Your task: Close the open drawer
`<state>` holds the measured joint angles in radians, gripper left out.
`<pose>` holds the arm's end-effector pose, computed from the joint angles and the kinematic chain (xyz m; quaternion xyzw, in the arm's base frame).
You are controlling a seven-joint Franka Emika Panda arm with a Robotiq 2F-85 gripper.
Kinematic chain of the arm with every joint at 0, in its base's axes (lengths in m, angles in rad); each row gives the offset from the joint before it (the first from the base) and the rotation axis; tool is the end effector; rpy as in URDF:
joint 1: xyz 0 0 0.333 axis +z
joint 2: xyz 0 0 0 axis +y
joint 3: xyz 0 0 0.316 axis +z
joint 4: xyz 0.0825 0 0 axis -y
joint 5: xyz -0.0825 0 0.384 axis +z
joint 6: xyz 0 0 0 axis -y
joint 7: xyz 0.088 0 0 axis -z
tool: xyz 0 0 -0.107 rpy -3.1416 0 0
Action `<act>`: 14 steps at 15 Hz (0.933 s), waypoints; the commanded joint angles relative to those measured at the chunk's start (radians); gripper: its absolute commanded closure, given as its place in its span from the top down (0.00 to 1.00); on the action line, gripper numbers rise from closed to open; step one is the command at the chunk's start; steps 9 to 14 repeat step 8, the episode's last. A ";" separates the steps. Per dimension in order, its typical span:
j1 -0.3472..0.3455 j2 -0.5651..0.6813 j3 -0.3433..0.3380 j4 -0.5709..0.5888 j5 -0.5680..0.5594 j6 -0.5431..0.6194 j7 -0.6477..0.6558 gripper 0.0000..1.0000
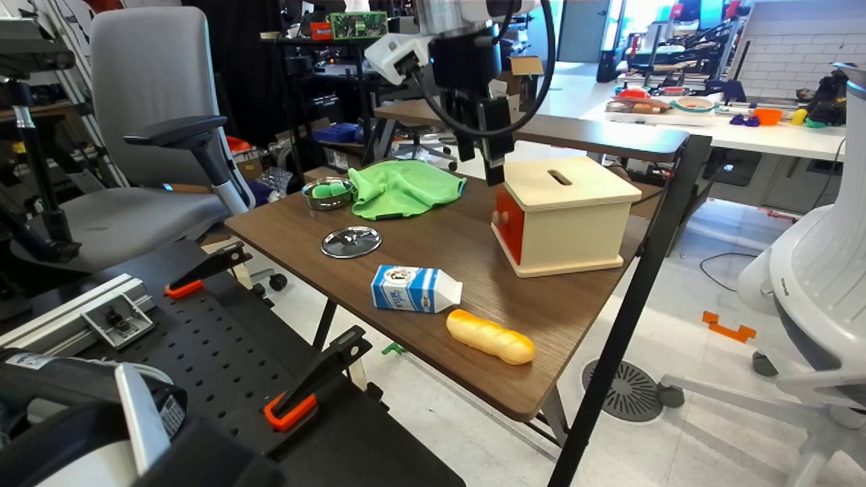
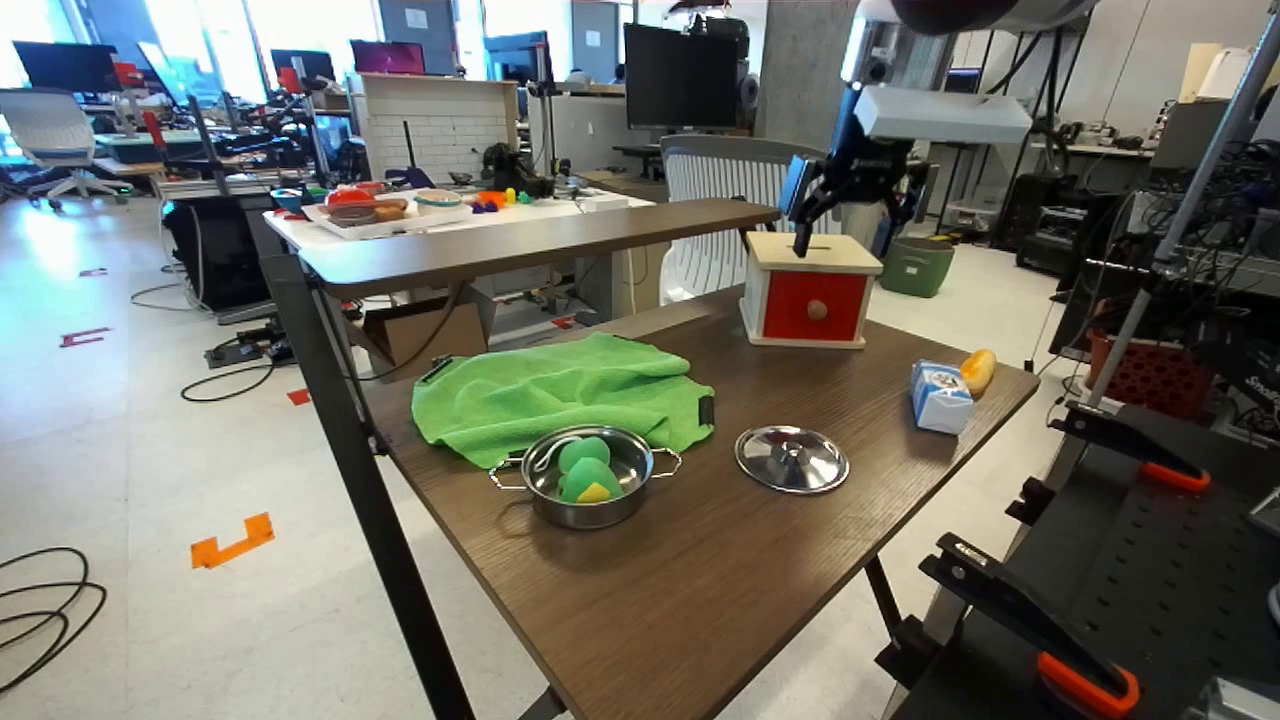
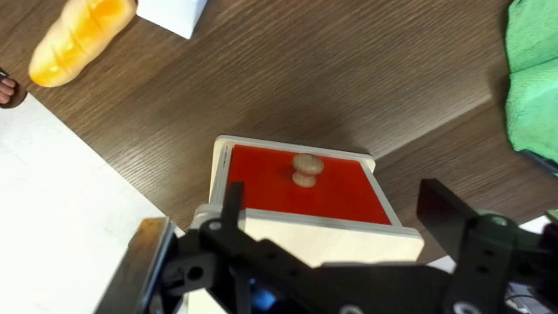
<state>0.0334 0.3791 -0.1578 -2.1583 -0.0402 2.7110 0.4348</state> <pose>0.5810 -0.0702 0.2393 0.9634 -0.2501 0.0934 0.0243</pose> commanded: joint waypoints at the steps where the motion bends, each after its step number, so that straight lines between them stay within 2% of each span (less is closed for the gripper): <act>1: 0.007 -0.218 -0.022 -0.192 -0.041 0.033 -0.049 1.00; 2: -0.001 -0.265 -0.024 -0.231 -0.060 0.026 -0.057 1.00; 3: -0.009 -0.150 -0.003 -0.119 -0.029 0.000 -0.034 1.00; 5: -0.016 -0.192 0.000 -0.150 -0.033 -0.003 -0.035 1.00; 14: -0.012 -0.165 -0.001 -0.137 -0.033 -0.003 -0.035 1.00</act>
